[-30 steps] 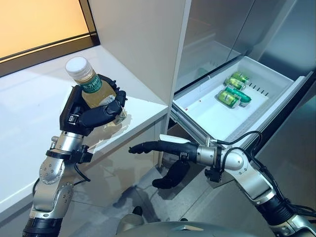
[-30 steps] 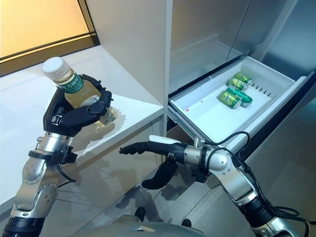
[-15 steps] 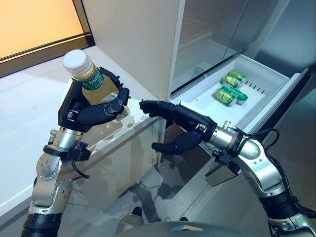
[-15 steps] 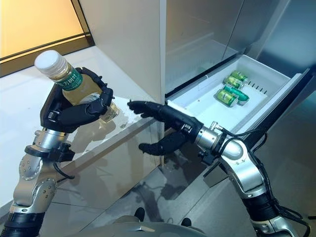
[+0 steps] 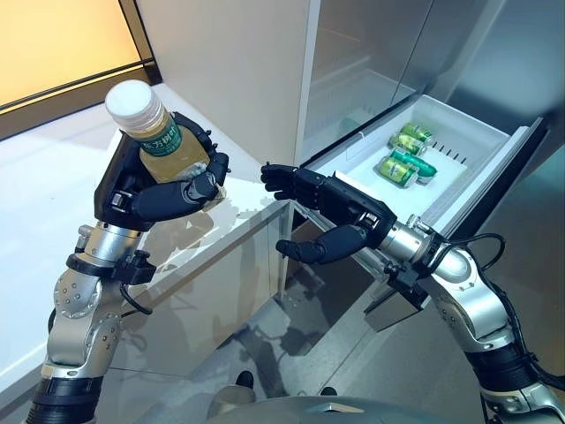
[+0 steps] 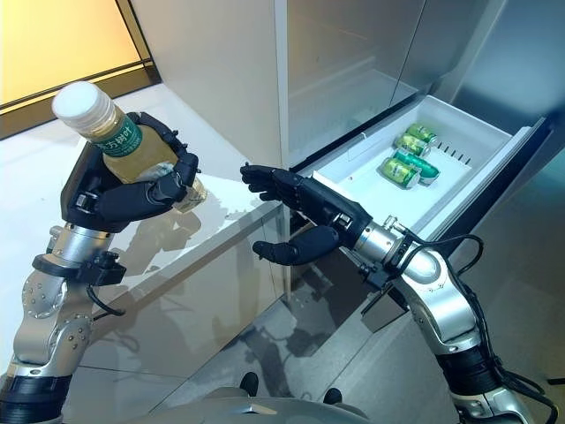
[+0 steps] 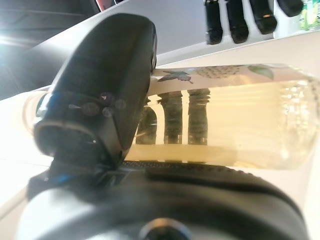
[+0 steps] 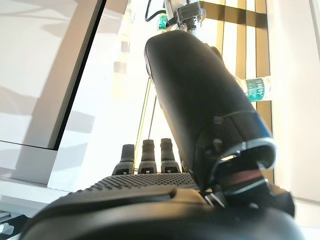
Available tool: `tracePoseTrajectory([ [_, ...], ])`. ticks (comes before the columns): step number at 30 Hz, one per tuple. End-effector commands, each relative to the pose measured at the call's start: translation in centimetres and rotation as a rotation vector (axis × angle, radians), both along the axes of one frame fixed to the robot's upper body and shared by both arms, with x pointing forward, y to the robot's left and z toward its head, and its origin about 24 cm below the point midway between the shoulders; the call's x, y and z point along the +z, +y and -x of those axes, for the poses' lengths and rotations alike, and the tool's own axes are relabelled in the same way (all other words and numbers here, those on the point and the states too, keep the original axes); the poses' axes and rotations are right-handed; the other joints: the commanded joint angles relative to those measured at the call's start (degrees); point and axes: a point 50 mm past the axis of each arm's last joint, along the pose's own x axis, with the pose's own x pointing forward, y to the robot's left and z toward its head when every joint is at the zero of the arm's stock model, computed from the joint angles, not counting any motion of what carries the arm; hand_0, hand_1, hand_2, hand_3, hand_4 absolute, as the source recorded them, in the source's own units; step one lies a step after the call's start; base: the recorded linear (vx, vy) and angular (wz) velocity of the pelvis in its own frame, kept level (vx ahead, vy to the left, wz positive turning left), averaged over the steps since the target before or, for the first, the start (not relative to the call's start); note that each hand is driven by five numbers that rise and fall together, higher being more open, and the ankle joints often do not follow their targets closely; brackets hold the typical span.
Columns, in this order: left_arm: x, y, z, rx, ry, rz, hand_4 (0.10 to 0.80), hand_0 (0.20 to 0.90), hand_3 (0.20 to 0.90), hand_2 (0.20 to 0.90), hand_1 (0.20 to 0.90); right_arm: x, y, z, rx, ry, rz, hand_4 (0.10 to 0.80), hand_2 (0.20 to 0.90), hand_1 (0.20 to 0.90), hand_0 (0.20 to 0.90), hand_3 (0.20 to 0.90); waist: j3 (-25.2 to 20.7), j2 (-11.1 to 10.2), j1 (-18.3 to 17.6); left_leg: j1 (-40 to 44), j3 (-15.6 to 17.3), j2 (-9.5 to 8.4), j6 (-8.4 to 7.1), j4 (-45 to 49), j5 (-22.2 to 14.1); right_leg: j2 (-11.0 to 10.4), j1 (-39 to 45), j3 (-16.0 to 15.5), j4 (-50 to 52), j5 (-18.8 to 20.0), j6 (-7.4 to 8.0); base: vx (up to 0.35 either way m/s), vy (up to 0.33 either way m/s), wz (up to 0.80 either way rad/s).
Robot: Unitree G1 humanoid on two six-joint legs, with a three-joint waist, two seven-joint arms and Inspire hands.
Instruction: Put drinks into fridge and close the fridge
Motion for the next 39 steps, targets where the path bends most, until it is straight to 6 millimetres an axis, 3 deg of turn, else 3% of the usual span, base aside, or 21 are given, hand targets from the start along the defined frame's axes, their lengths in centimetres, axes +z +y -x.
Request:
tracePoseTrajectory([
  [1, 7.1, -1.4, 1.7, -0.099, -0.427, -0.021, 0.1, 0.3, 0.2, 0.3, 0.3, 3.3, 2.0, 0.2, 0.097, -0.135, -0.119, 0.8, 0.9, 0.9, 0.9, 0.9, -6.2, 0.0, -0.6, -0.2, 2.2, -6.22, 4.7, 0.0, -2.1, 1.4, 0.6, 1.8, 1.1, 0.0, 0.03, 0.0, 0.0, 0.0],
  [11, 6.7, -3.2, 0.8, -0.206, -0.361, -0.042, 0.1, 0.3, 0.2, 0.3, 0.3, 3.7, 3.8, -0.8, 0.107, -0.134, -0.108, 0.8, 0.9, 0.9, 0.9, 0.9, -6.3, -0.1, 0.1, 0.0, 1.9, -6.28, 4.77, 0.0, -2.0, 1.4, 0.8, 1.4, 1.1, 0.0, -0.08, 0.0, 0.0, 0.0],
  [39, 6.4, -4.8, -0.1, -0.337, -0.28, -0.121, 0.1, 0.3, 0.2, 0.3, 0.3, 5.0, 6.0, -1.9, 0.12, -0.087, -0.188, 0.8, 0.9, 0.9, 0.9, 0.9, -6.3, 0.2, 0.8, 0.3, 1.9, -6.33, 5.1, 0.0, -2.1, 1.4, 1.0, 1.5, 1.3, -0.2, -0.34, 0.0, 0.0, 0.0],
])
